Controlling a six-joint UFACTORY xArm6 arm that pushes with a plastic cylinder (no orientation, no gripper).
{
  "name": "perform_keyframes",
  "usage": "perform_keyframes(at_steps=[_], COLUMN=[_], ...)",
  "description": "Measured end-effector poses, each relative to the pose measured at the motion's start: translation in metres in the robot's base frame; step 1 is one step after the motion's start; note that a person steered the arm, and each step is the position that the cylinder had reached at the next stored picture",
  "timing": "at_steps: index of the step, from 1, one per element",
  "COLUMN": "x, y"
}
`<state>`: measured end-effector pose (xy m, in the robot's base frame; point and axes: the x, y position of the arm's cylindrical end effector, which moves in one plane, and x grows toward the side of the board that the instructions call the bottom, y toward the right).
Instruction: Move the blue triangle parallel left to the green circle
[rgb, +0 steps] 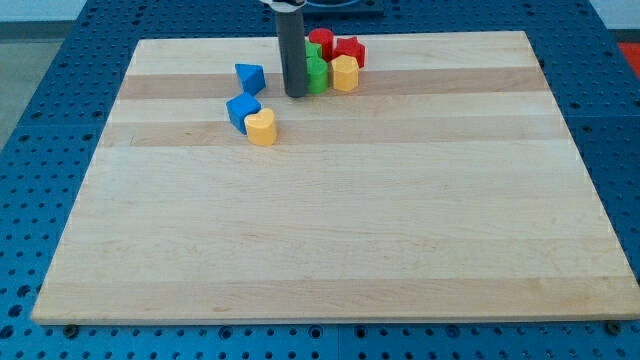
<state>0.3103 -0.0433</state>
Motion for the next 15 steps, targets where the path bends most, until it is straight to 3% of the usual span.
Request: perform_keyframes(at_steps=[1,5,6,9,12,13,15], x=[0.000,0.001,-0.026,-0.052,-0.025,-0.018,-0.052], y=[0.018,-0.006,-0.018,-0.088,-0.165,-0.154,-0.150])
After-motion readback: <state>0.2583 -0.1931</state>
